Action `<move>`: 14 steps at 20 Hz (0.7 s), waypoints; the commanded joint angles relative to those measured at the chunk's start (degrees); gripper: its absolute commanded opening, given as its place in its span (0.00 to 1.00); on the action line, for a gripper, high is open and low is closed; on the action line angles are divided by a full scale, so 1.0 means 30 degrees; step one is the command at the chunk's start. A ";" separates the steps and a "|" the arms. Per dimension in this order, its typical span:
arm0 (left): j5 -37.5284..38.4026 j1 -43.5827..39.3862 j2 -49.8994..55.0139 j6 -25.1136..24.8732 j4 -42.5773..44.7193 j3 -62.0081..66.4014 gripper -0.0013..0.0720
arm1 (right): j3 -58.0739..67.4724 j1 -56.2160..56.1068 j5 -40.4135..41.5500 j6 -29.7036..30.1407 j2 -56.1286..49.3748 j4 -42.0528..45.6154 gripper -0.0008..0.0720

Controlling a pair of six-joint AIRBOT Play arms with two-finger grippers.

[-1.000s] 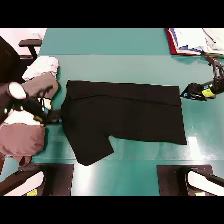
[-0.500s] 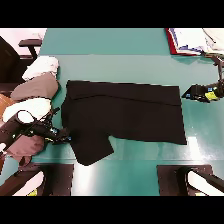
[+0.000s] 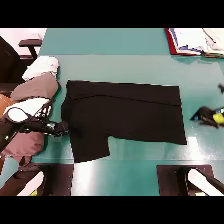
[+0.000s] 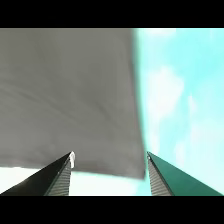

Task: Fold the shirts.

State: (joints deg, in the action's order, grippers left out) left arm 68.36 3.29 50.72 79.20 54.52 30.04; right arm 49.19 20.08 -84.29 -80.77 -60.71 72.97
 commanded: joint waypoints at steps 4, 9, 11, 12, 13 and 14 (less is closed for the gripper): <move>0.0729 0.0007 -0.0678 -0.0044 -0.0029 0.0561 0.05 | -0.6054 0.3432 0.1035 0.0415 -0.0765 -0.1399 0.70; 0.0823 0.0007 -0.0678 -0.0051 0.0007 0.0583 0.05 | -0.5566 0.0845 0.2528 0.0452 -0.2033 -0.2397 0.35; 0.1763 0.0007 -0.0678 -0.0036 0.0699 0.1064 0.05 | -0.4758 -0.0226 0.2193 0.0452 -0.1953 -0.1989 0.04; 0.2492 0.0007 -0.0685 -0.0029 0.0925 0.1515 0.05 | -0.4284 -0.0678 0.1654 0.0444 -0.1617 -0.1596 0.03; 0.3249 0.0007 -0.0801 0.0044 0.1027 0.1880 0.05 | -0.3840 -0.0998 0.0940 0.0437 -0.1049 -0.1049 0.03; 0.3803 0.0007 -0.1290 0.0146 0.1071 0.2004 0.04 | -0.3483 -0.1195 0.0102 0.0423 -0.0335 -0.0525 0.03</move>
State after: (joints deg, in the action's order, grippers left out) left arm 74.83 3.29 48.10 79.15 56.36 34.26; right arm 36.03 19.46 -79.29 -79.40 -64.38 68.51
